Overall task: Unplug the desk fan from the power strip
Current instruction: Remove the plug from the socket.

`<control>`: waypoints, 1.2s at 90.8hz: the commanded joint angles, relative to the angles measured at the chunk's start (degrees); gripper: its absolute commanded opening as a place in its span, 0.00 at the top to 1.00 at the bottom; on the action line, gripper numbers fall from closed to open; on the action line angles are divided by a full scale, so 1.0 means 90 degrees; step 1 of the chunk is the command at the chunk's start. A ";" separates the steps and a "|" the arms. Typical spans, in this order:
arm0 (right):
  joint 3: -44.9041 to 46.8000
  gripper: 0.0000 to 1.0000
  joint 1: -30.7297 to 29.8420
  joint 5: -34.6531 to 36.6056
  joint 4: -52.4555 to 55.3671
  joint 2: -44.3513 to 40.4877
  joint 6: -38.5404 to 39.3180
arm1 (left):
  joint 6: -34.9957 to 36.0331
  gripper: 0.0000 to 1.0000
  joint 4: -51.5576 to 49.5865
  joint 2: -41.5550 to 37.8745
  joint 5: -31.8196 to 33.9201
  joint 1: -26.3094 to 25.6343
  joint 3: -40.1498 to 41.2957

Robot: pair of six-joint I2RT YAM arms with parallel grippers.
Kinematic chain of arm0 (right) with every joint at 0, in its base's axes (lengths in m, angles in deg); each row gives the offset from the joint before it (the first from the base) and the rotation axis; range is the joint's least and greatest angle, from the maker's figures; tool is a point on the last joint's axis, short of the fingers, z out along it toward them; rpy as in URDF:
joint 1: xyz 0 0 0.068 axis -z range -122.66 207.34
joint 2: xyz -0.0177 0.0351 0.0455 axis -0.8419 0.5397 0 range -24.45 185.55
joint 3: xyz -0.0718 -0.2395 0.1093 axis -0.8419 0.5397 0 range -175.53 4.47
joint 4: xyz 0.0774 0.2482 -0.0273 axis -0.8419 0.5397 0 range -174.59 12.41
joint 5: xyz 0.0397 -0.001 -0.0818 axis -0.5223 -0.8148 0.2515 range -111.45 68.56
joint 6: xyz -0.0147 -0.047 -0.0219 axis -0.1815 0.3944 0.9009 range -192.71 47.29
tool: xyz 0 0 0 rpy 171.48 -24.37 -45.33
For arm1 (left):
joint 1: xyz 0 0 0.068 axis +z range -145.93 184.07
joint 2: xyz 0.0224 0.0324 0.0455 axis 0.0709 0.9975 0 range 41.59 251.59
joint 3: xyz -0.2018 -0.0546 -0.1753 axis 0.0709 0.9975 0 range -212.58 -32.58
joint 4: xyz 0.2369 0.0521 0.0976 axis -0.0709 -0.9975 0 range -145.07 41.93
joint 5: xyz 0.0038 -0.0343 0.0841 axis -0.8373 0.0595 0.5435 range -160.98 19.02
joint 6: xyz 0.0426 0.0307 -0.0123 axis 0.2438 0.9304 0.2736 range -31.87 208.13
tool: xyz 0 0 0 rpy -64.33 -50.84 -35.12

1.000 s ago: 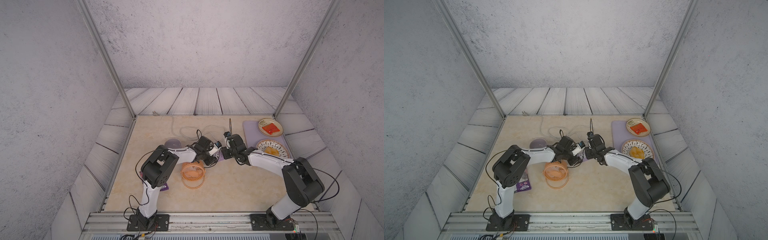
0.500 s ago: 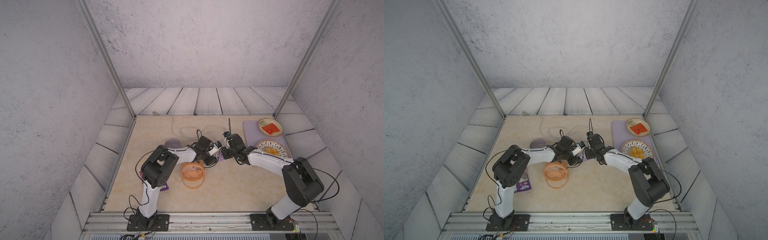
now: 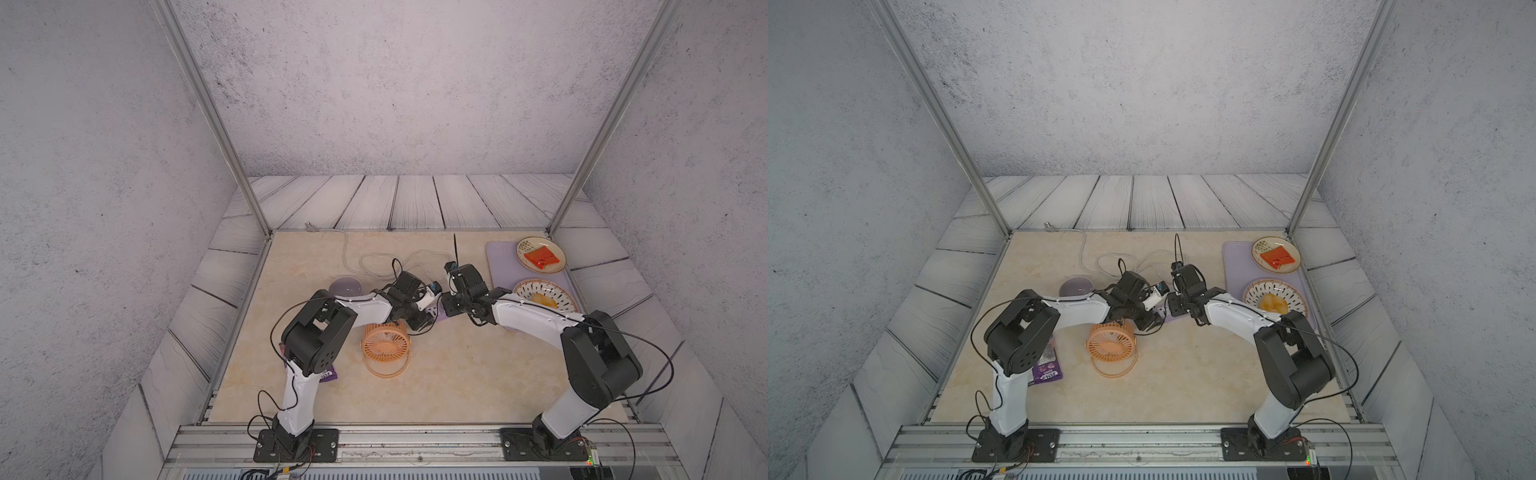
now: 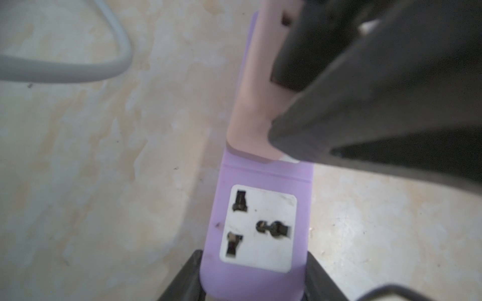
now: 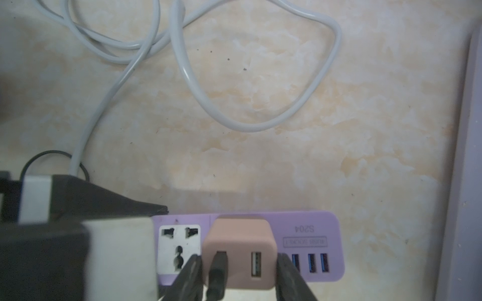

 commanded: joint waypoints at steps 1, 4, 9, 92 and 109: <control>-0.0204 0.63 -0.0161 -0.0108 0.0097 0.0123 -0.0232 | 0.0028 1.00 -0.0077 -0.0060 0.0246 -0.0050 -0.0015; -0.0218 0.63 -0.0160 -0.0132 0.0108 0.0130 -0.0248 | 0.0030 1.00 -0.0076 -0.0060 0.0246 -0.0051 -0.0015; -0.0234 0.63 -0.0162 -0.0146 0.0117 0.0147 -0.0256 | 0.0031 1.00 -0.0080 -0.0052 0.0238 -0.0050 -0.0015; -0.0394 0.64 -0.0124 -0.0024 0.0309 0.0187 -0.0262 | 0.0007 1.00 -0.0081 -0.0040 0.0179 -0.0050 -0.0020; -0.0620 0.64 -0.0112 -0.0029 0.0613 0.0386 -0.0366 | 0.0018 1.00 -0.0090 -0.0021 0.0176 -0.0050 -0.0031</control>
